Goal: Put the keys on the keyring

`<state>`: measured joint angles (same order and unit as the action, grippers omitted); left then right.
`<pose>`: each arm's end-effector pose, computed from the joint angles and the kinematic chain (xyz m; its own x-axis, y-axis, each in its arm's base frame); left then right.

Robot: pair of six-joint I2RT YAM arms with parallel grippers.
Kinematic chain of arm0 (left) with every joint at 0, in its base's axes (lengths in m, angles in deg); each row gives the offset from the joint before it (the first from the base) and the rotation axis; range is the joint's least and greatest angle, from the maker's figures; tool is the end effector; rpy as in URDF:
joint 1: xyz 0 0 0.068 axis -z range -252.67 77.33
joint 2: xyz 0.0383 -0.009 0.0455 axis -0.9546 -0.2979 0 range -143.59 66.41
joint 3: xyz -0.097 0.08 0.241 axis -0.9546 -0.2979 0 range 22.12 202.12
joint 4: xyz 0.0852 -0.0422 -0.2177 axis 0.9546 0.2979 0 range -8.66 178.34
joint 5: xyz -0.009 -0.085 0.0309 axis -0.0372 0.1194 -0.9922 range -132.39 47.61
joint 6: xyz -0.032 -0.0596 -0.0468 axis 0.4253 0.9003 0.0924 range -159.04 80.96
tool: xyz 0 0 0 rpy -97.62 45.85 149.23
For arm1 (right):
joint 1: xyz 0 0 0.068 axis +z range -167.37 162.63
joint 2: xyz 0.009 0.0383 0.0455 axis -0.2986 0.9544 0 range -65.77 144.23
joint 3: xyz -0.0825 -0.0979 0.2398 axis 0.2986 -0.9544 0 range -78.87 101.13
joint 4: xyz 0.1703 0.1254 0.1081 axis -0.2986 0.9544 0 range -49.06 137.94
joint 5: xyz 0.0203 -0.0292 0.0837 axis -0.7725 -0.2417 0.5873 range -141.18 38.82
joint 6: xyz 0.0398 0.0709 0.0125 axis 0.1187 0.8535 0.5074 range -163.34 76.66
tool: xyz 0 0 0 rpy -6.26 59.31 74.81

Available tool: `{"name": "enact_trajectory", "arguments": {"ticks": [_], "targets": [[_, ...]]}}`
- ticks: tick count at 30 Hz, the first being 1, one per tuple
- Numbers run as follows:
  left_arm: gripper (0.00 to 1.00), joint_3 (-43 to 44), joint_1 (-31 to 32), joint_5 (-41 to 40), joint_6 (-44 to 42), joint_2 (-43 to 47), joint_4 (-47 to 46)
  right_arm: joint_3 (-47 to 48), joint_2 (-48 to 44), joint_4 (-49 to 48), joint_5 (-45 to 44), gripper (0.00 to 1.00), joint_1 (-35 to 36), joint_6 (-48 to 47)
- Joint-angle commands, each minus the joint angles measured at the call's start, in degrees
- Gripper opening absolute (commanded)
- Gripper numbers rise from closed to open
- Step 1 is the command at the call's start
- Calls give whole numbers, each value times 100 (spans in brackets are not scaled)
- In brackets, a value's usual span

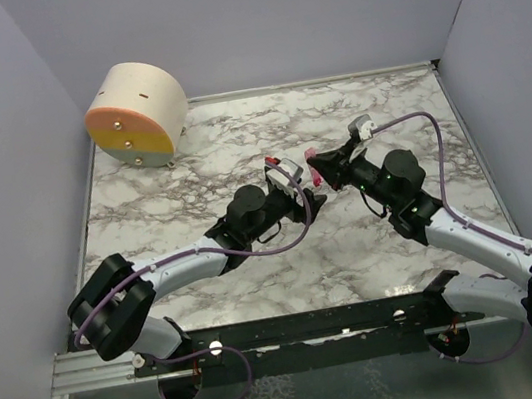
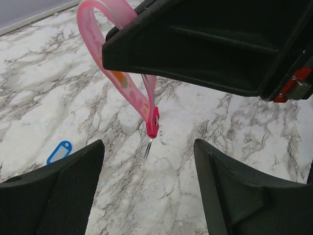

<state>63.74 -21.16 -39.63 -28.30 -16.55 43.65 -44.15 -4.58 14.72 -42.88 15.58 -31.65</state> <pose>0.2072 -0.2662 0.2654 -0.1901 -0.0599 -0.9799 0.7902 0.5830 -0.1889 0.2135 0.1507 0.2992 -0.1372 0.1499 -0.9791 -0.6449 0.7367 0.2031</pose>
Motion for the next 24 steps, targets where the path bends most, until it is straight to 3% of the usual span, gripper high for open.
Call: {"name": "enact_trajectory", "arguments": {"ticks": [1, 24], "targets": [[76, 94, 31, 382, -17, -56, -291, 200, 7, 133, 266, 1, 27, -77], [59, 39, -59, 466, 41, -135, -448, 254, -5, 231, 515, 1, 32, -62]]}}
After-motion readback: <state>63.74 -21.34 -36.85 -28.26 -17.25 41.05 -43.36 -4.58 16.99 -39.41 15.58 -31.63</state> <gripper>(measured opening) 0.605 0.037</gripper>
